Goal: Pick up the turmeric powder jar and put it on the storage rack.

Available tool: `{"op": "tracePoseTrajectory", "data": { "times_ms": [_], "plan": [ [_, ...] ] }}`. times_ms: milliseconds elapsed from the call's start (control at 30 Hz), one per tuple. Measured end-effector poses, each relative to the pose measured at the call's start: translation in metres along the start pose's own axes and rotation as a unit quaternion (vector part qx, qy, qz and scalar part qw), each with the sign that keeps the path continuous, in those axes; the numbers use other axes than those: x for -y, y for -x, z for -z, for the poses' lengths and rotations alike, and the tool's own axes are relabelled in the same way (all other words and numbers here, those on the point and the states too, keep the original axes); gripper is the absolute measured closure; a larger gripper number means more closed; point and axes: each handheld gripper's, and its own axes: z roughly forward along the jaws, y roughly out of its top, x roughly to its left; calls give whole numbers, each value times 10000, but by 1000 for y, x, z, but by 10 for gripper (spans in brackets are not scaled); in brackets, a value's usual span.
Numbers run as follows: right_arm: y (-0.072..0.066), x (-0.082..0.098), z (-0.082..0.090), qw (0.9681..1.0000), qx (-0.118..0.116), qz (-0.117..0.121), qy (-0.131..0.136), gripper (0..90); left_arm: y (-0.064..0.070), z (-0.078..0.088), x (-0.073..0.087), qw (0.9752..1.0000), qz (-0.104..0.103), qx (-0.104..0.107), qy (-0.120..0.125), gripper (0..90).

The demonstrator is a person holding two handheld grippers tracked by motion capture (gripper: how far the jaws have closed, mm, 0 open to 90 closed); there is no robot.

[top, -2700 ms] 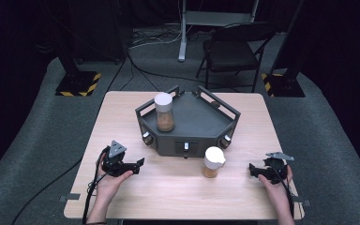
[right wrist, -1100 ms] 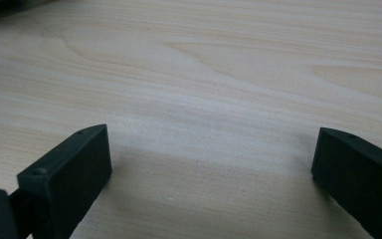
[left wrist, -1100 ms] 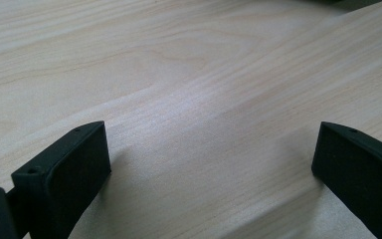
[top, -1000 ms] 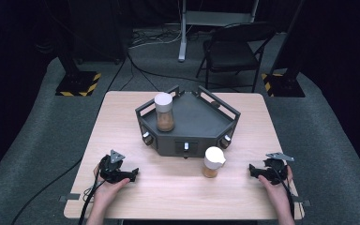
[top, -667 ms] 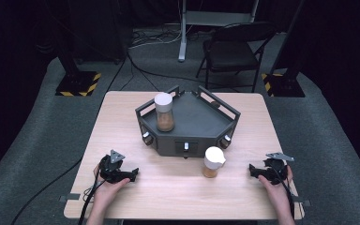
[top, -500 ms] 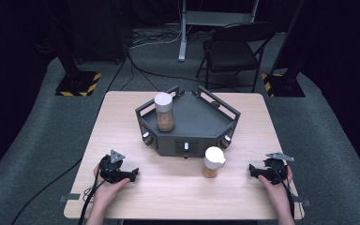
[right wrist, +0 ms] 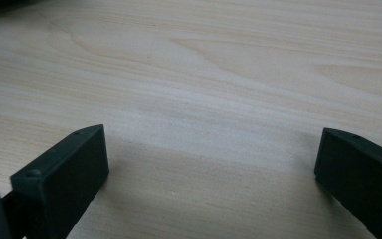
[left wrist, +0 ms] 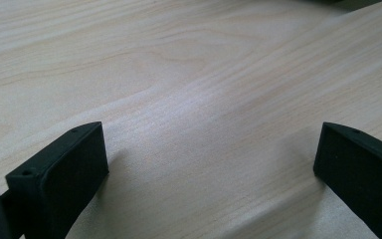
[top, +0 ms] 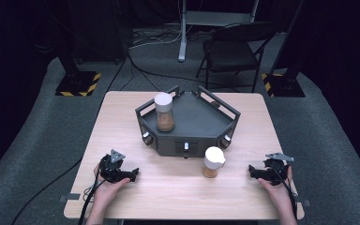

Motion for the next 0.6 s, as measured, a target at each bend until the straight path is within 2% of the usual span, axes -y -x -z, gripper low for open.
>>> {"op": "tracePoseTrajectory", "data": {
  "times_ms": [233,467,600],
  "plan": [
    [0,0,0,10000,-11,0,-2,0,0,0,0,10000,-6,3,-2,3],
    [3,1,3,9999,-97,16,35,41,0,0,0,10000,-2,8,4,2],
    [0,1,9,9999,-53,4,105,44,0,0,0,10000,-3,9,5,2]
  ]
}}
